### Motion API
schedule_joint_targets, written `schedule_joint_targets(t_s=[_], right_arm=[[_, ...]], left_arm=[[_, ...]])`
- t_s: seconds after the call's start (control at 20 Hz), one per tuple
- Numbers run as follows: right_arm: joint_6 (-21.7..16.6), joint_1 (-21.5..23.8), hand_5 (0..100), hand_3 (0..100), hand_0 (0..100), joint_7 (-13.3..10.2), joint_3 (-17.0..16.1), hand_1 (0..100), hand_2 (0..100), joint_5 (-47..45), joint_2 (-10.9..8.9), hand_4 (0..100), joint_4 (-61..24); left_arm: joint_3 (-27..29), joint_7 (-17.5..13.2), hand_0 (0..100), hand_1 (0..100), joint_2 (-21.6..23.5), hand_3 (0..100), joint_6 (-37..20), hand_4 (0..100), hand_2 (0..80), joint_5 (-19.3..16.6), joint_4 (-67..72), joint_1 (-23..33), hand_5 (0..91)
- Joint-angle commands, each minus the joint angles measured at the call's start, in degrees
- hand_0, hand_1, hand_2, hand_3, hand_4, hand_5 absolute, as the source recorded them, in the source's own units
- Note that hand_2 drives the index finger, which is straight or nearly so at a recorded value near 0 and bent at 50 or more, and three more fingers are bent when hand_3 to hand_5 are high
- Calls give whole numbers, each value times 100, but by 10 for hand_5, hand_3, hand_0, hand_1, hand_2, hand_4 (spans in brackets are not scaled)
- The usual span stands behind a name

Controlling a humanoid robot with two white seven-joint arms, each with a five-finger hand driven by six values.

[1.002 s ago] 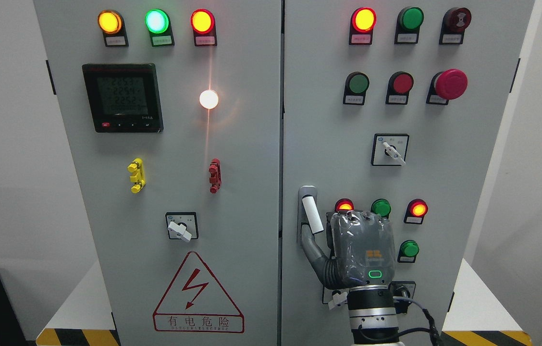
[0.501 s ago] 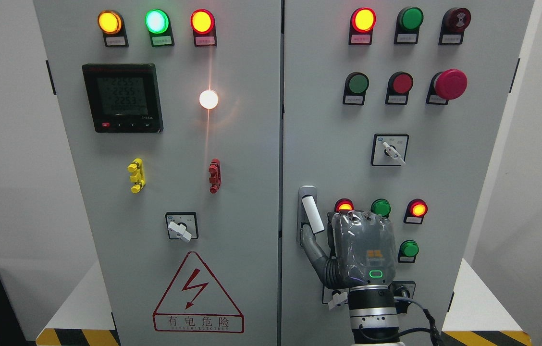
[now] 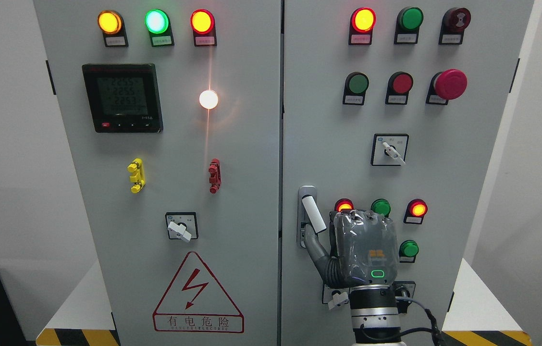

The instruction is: Release door handle

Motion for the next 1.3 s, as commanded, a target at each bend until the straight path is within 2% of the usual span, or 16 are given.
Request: schedule_joint_targets(t_s=[0.0,1.25], right_arm=[[-13,0,1000,1000,559,-23,-18,442,948,1,0,987,-4],[-13,52,1000,1000,574,-32,-97,428,948,1,0,988,-75]], left_arm=[[0,0,120,556,0,0,7,0,0,0,0,44,0],[0,0,120,556,0,0,-2,0,0,0,0,53,0]])
